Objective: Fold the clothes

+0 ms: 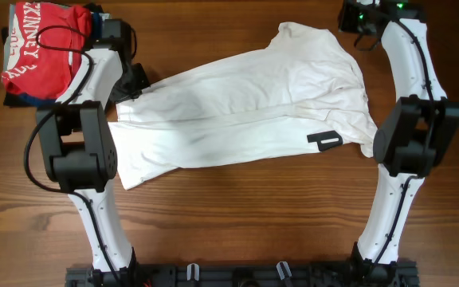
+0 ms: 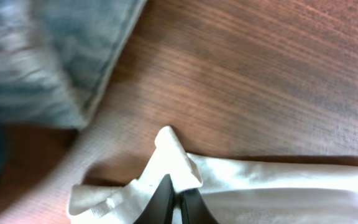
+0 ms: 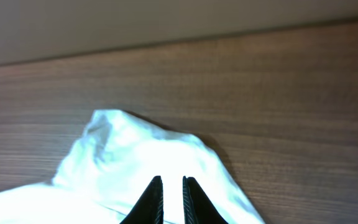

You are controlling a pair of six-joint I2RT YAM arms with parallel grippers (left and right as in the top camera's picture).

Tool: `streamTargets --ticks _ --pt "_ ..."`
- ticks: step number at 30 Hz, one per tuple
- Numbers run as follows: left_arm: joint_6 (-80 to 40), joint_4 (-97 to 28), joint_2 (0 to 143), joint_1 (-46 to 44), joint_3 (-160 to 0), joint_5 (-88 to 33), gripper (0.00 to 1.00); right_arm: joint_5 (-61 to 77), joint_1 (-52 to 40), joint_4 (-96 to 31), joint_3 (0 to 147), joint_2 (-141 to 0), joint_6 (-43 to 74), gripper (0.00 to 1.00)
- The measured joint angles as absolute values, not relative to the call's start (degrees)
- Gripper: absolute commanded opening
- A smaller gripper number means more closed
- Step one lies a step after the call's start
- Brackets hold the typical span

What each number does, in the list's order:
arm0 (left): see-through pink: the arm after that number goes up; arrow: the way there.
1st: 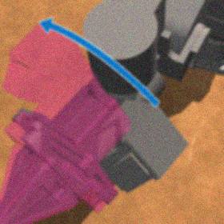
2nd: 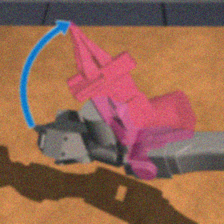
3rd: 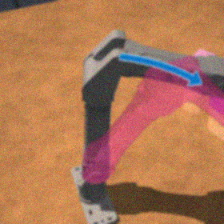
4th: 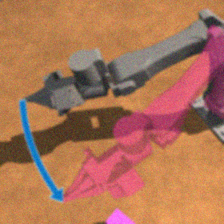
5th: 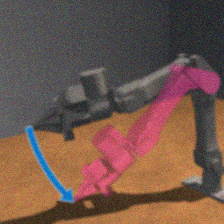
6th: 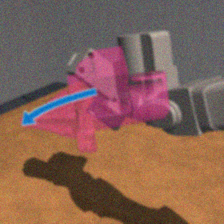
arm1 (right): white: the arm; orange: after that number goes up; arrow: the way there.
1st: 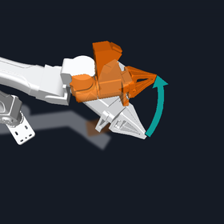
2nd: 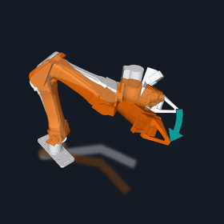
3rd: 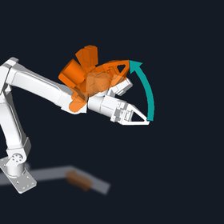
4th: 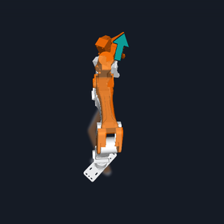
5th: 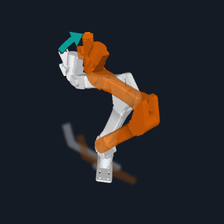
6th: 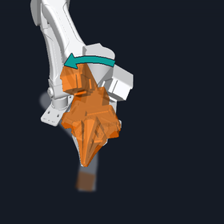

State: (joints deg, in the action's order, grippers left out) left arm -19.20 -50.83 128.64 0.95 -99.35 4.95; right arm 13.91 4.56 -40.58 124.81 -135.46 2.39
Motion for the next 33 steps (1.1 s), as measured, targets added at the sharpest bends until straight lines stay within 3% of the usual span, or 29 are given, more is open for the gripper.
streamTargets --ticks 5,7,10,33 --pt "-19.2 -50.2 124.7 1.1 -99.2 4.8 0.04 13.9 4.5 -39.6 125.4 -134.6 1.1 0.31" --pt "-19.2 -49.9 123.4 1.1 -99.2 4.8 0.04 13.9 4.4 -38.2 125.4 -134.8 0.6 0.45" --pt "-19.2 -49.9 123.0 1.1 -99.2 4.6 0.04 13.9 4.0 -35.6 125.4 -135.4 0.1 0.55" --pt "-19.2 -52.3 123.0 1.1 -99.2 3.1 0.04 13.4 1.7 -31.4 125.4 -146.3 -0.1 0.54"
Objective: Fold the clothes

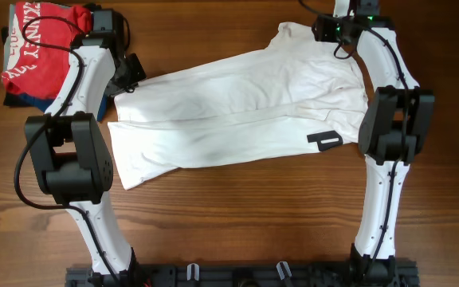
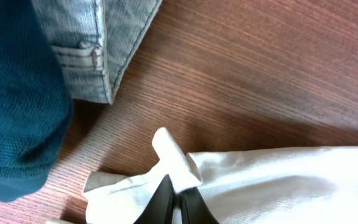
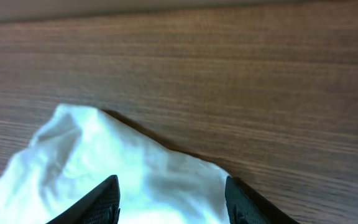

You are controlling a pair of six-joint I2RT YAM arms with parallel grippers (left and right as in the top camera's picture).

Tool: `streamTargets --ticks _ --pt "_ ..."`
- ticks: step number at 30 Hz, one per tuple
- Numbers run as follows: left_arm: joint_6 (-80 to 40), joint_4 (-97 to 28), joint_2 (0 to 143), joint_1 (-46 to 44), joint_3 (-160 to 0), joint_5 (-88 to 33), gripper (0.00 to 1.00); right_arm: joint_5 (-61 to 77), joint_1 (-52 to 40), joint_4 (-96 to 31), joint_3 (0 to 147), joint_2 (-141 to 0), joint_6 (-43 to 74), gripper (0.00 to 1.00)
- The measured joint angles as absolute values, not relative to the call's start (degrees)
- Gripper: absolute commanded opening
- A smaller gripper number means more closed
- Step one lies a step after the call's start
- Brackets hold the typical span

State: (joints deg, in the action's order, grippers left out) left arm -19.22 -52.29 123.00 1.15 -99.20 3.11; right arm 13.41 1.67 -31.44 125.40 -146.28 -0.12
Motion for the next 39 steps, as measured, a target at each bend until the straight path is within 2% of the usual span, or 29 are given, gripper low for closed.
streamTargets --ticks 10,34,36,39 --pt "-19.2 -52.3 123.0 1.1 -99.2 3.1 0.04 13.0 1.7 -30.7 125.4 -148.4 -0.1 0.54" --pt "-19.2 -52.3 123.0 1.1 -99.2 3.1 0.04 11.2 1.7 -27.1 125.4 -149.4 -0.1 0.45" --pt "-19.2 -52.3 123.0 1.1 -99.2 3.1 0.04 11.0 1.7 -26.8 125.4 -149.8 -0.1 0.43" --pt "-19.2 -52.3 123.0 1.1 -99.2 3.1 0.04 10.8 1.7 -26.5 125.4 -149.9 -0.1 0.31"
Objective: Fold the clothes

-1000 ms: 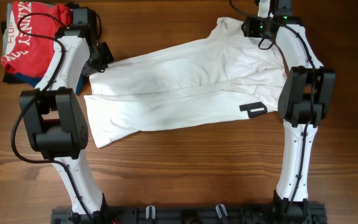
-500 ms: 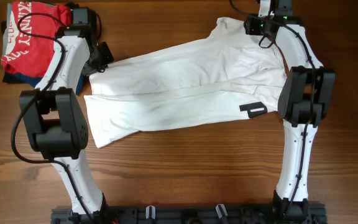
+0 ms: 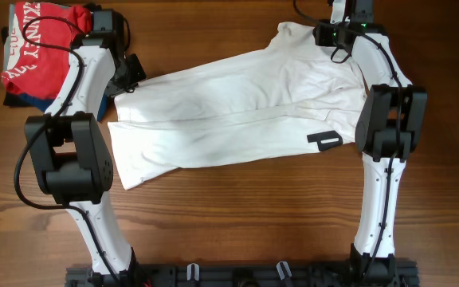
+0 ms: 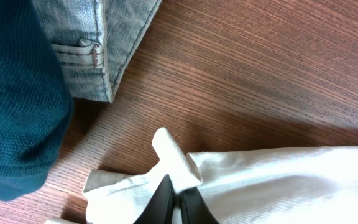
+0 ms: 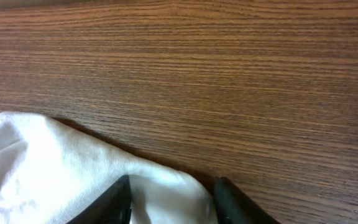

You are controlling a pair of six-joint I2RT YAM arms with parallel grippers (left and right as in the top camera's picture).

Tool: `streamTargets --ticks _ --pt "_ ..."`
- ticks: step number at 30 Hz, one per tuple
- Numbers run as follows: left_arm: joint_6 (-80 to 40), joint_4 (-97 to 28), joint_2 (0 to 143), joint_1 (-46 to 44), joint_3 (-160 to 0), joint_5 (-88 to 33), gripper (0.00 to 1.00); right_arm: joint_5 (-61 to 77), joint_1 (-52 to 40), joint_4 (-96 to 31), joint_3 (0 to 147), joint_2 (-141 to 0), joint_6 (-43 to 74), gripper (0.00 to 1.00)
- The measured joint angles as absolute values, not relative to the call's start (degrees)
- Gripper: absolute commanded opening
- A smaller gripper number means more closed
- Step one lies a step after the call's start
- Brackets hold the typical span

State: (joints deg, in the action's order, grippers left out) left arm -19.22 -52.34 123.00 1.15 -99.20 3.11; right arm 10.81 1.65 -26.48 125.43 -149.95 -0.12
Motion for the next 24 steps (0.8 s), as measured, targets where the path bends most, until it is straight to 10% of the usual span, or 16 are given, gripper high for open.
streamTargets --ticks 7,24 --pt "-19.2 -52.3 123.0 1.1 -99.2 3.1 0.04 10.4 1.7 -26.9 125.4 -150.0 0.4 0.06" --pt "-19.2 -52.5 123.0 1.1 -99.2 3.1 0.04 10.4 1.7 -36.1 125.7 -144.0 1.2 0.04"
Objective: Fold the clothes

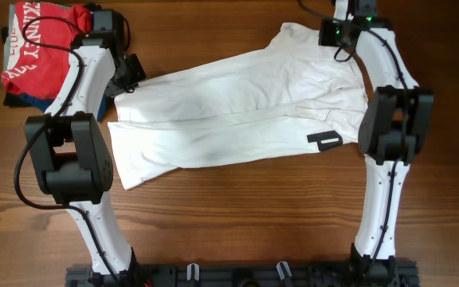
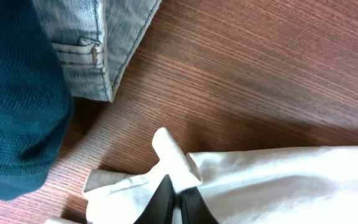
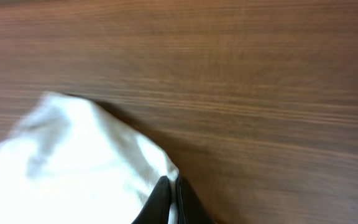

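Observation:
A white garment (image 1: 237, 108) lies spread across the middle of the wooden table, with a small black tag (image 1: 323, 139) near its right end. My left gripper (image 2: 174, 198) is shut on the garment's far left corner (image 2: 176, 160), beside the clothes pile. My right gripper (image 3: 169, 199) is shut on the garment's far right corner (image 3: 104, 162), near the table's back edge. In the overhead view the left gripper (image 1: 127, 80) and the right gripper (image 1: 325, 32) hold the two far corners.
A pile of clothes sits at the back left corner: a red lettered shirt (image 1: 42, 44) on top, denim (image 2: 98, 43) and a dark teal knit (image 2: 17, 99) under it. The arms' bases stand along the front edge (image 1: 237, 275).
My right gripper was open with its fingers on either side of the garment's far right corner; now it is shut on that corner. The left gripper has not moved.
At first both grippers were shut, the left on the garment's far left corner, the right at its far right end. Then the right gripper stood open over that far right corner, nearer the cloth's edge later. Now it is shut on the corner.

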You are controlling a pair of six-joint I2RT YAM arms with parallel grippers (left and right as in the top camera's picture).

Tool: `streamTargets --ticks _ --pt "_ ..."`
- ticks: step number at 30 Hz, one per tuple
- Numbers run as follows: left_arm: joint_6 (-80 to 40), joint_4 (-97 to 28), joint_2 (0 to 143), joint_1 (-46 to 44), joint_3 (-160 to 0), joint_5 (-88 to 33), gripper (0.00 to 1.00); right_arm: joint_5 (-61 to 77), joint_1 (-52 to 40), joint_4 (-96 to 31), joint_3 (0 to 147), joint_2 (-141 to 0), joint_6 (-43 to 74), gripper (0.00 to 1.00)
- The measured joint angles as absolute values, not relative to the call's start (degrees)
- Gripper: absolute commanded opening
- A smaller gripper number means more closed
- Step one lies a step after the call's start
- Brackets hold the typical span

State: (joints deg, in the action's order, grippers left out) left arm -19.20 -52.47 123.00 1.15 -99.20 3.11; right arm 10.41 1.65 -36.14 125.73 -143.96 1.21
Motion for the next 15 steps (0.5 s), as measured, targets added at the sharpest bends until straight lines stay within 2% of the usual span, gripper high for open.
streamTargets --ticks 8,15 --pt "-19.2 -54.1 120.6 1.1 -99.2 3.1 0.04 10.4 1.7 -43.4 125.8 -131.3 1.2 0.04" --pt "-19.2 -59.6 116.6 1.1 -99.2 3.1 0.04 10.4 2.2 -56.8 125.8 -129.2 1.2 0.04"
